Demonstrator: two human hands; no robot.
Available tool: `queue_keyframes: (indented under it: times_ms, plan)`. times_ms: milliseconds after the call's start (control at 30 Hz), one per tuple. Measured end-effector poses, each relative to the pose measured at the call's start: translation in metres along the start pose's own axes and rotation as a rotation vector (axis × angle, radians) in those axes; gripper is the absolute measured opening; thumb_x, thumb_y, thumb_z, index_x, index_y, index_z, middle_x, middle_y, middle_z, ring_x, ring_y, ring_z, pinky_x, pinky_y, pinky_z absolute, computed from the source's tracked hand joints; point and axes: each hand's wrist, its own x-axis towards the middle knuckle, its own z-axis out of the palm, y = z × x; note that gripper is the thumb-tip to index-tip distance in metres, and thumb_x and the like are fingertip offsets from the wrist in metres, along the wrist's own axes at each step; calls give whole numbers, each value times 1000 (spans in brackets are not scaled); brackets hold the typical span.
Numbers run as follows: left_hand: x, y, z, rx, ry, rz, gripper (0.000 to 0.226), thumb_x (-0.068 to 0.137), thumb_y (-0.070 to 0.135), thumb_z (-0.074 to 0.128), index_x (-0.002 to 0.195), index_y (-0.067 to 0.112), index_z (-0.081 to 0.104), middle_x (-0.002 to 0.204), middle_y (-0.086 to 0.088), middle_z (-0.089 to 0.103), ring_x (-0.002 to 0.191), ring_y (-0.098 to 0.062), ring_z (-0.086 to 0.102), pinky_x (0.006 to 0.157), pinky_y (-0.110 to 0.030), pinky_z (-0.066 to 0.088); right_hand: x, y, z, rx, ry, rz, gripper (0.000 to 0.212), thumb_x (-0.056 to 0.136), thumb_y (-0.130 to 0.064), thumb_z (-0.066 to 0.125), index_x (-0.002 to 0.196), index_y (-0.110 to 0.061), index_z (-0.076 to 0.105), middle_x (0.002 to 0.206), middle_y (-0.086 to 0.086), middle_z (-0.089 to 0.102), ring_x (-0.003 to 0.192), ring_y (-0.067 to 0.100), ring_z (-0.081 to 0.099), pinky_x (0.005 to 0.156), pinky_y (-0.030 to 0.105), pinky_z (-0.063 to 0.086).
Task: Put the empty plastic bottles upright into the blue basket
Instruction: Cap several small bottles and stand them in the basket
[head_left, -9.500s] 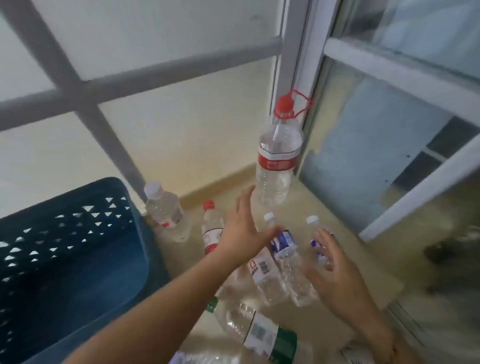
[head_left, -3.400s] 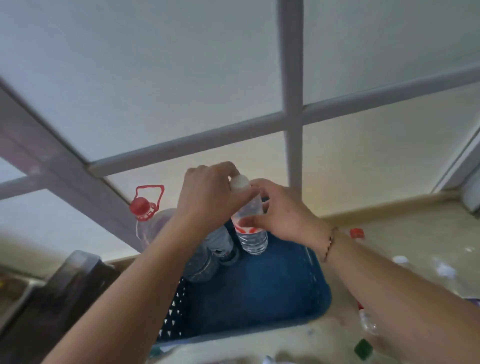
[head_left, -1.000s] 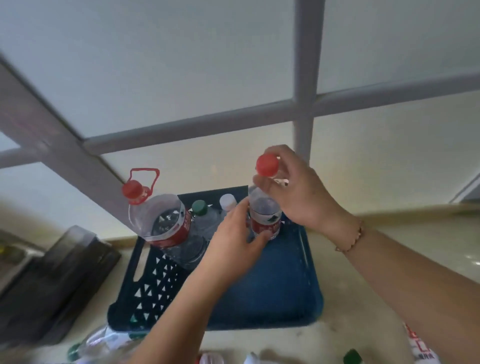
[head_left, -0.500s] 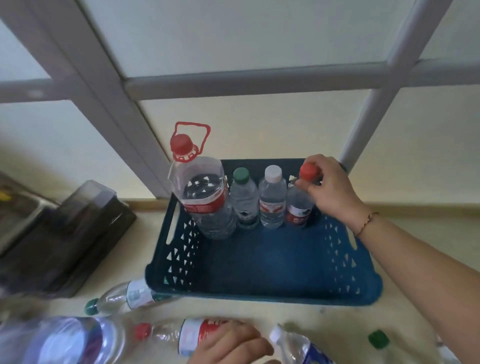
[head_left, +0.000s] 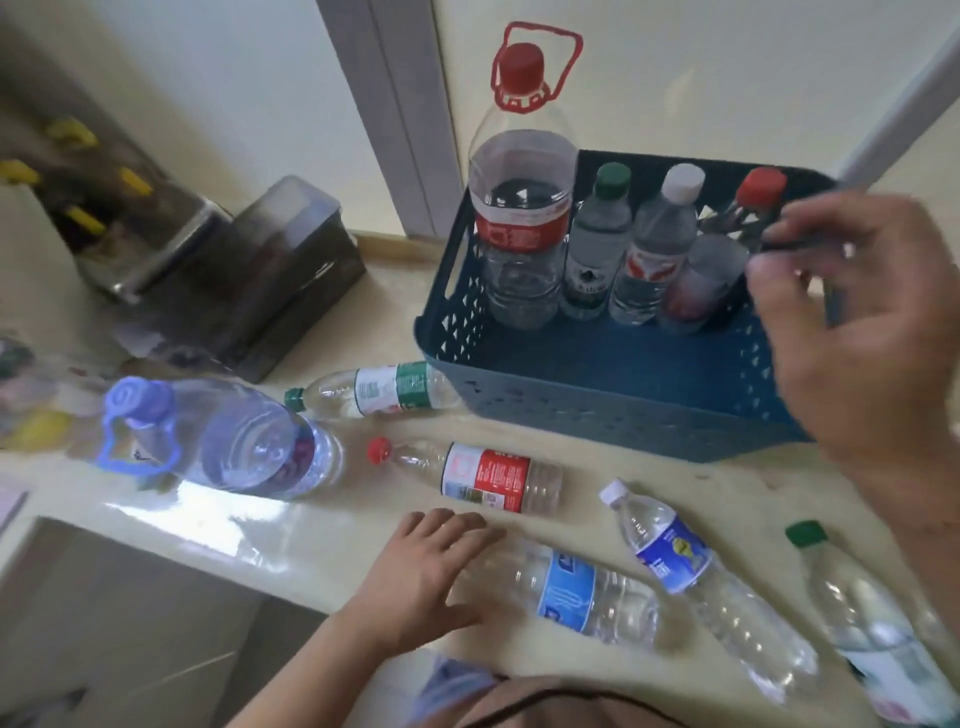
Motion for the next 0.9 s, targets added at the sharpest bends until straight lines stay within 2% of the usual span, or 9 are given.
queue_keyframes:
  times_ms: [67,167,267,367,467,633,700,800,900]
  plan:
    - [-4,-1,9,-45,33,-84,82,61,60,69,137,32,52,124,9,63,106,-17,59,88,-28,39,-61,-16,22,24,-343,-75,17,90,-19,63,106,-14,61,97,6,64,86,17,62,78,25,50]
    - [-7,-2,20,-262,103,-198,75,60,42,79,130,25,60,115,6,63,99,-20,62,85,-27,50,-134,-8,68,-167,-962,40,44,88,-49,53,129,-31,51,122,-12,58,107,7,56,89,28,49]
    - [-12,0,18,-518,138,-319,72,58,17,81,126,24,62,110,9,60,94,-15,64,83,-15,48,-167,3,97,-322,-1233,11,62,86,-58,51,141,-39,32,143,-18,38,131,10,41,103,32,42]
    - [-22,4,14,-695,178,-423,81,59,8,87,125,41,52,94,15,62,80,-15,62,78,-18,52,-177,2,109,-380,-1285,-47,71,81,-64,53,142,-38,26,145,-16,37,130,14,42,103,36,40]
    - [-31,11,2,-917,276,-479,84,56,17,97,123,39,51,97,9,68,71,-9,64,75,-19,53,-178,-1,116,-446,-1318,-87,74,80,-64,54,141,-36,24,141,-11,42,126,18,47,99,40,42]
    - [-35,33,-7,-1314,454,-512,83,55,13,91,129,18,54,105,-7,72,83,-22,66,83,-33,56,-154,-11,107,-371,-1204,-30,72,78,-58,58,141,-39,28,140,-15,45,124,15,52,93,36,46]
    - [-33,43,-7,-1285,432,-455,94,56,14,93,138,17,46,123,-2,67,104,-22,66,93,-39,54,-136,-22,96,-274,-1109,74,72,78,-60,62,138,-39,31,135,-17,50,117,13,55,91,31,45]
    - [-20,70,-9,-1162,342,-332,92,61,7,94,138,21,45,138,20,57,130,-6,53,105,-21,42,-114,-47,85,-32,-971,177,66,72,-58,71,124,-50,32,115,-24,56,102,2,58,85,20,45]
    - [-7,87,-21,-1093,458,-278,73,66,-4,89,125,25,59,123,25,66,118,3,61,94,-9,44,-93,-78,72,151,-903,148,68,68,-49,79,112,-66,30,111,-30,53,99,-1,57,79,10,43]
